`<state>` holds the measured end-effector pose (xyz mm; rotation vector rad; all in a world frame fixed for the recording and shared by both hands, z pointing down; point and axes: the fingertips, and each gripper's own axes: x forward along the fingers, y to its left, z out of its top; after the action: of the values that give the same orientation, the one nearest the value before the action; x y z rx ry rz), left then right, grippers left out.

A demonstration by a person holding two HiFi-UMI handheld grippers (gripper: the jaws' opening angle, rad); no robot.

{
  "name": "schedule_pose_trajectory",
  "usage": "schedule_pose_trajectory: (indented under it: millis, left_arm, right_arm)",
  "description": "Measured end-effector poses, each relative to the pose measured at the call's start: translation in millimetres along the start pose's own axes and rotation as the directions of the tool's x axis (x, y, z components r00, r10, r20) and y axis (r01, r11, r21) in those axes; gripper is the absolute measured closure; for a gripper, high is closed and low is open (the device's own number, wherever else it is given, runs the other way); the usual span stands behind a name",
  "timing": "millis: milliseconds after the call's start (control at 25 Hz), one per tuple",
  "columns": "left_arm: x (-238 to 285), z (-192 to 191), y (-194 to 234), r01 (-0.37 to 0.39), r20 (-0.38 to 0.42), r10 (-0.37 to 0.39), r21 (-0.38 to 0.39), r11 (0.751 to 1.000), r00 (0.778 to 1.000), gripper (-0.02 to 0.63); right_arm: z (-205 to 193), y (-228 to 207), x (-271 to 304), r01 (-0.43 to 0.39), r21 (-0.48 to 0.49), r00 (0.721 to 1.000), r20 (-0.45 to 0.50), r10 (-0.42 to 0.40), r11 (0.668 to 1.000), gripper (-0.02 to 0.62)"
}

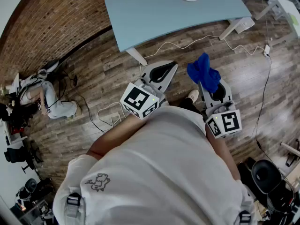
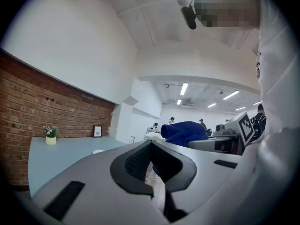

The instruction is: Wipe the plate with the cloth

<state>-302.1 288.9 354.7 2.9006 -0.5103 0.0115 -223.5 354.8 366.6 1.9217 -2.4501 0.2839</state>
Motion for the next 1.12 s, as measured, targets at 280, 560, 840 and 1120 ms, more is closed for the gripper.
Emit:
schedule_pose_trajectory:
  millis: [280,560,840,1120]
  left_arm:
    - [38,2,9,-0.002,-0.004,0.002,0.002,1.000,1.000,0.601]
    - [124,5,0,-0.011,0.003,0.011,0.009,1.000,1.000,0.601]
    - [207,12,-17,0.001,0.022,-0.001,0.001,1.000,1.000,0.601]
    - [261,11,-24,0.003,0.013,-0.003,0.002,1.000,1.000,0.601]
  right_arm:
    - [1,-35,10,-0.007,0.004,1.000,0.000,0.007,1.000,0.465]
    - [15,-114,13,-0.047,-0.024,0.999,0.010,0.047,0.999,0.465]
    - [39,-210,3,-0.032,0.029,0.999,0.033,0.031,0.999,0.463]
    - [38,-252,-12,-0.020,0.041,0.999,0.040,0.019,0.999,0.463]
